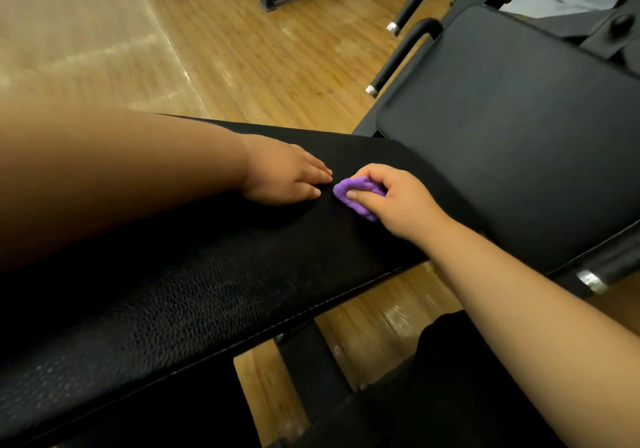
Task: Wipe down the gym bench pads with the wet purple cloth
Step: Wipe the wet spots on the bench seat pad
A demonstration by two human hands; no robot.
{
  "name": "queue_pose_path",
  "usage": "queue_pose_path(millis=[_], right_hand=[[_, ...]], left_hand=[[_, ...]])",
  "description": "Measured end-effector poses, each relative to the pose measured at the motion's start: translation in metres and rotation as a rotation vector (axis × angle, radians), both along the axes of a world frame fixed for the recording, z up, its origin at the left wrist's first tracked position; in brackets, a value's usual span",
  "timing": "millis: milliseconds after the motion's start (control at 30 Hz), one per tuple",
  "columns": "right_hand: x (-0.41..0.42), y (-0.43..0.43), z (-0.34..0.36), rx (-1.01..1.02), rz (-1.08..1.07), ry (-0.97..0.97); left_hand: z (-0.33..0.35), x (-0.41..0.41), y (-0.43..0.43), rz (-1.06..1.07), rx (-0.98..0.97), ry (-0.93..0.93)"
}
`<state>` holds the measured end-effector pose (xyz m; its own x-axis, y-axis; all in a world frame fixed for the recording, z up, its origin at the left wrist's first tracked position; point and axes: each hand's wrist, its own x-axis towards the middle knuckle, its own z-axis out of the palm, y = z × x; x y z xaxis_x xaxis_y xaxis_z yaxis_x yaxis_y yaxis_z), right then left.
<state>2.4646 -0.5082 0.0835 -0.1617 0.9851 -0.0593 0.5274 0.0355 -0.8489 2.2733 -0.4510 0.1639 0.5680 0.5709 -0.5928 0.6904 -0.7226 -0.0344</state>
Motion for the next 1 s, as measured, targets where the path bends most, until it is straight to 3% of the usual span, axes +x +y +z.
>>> queue_pose_path(millis=[133,300,467,633,833,1000], right_hand=[[-0.003,0.003,-0.002,-0.004,-0.085,0.030],[-0.005,-0.010,-0.001,0.030,-0.008,0.023],[0.002,0.007,-0.005,-0.038,-0.149,0.012],[-0.009,-0.007,-0.001,0.026,-0.032,0.023],[0.006,0.008,-0.007,-0.045,-0.144,0.004],[-0.003,-0.005,-0.005,0.021,-0.029,0.015]], left_hand=[[-0.006,0.009,-0.006,0.057,-0.015,-0.047],[-0.011,0.007,-0.005,0.068,-0.024,-0.090],[-0.013,0.007,-0.006,0.076,-0.013,-0.090],[-0.012,0.007,-0.006,0.061,-0.027,-0.099],[-0.014,0.007,-0.005,0.070,-0.019,-0.088],[-0.014,0.007,-0.004,0.069,-0.037,-0.096]])
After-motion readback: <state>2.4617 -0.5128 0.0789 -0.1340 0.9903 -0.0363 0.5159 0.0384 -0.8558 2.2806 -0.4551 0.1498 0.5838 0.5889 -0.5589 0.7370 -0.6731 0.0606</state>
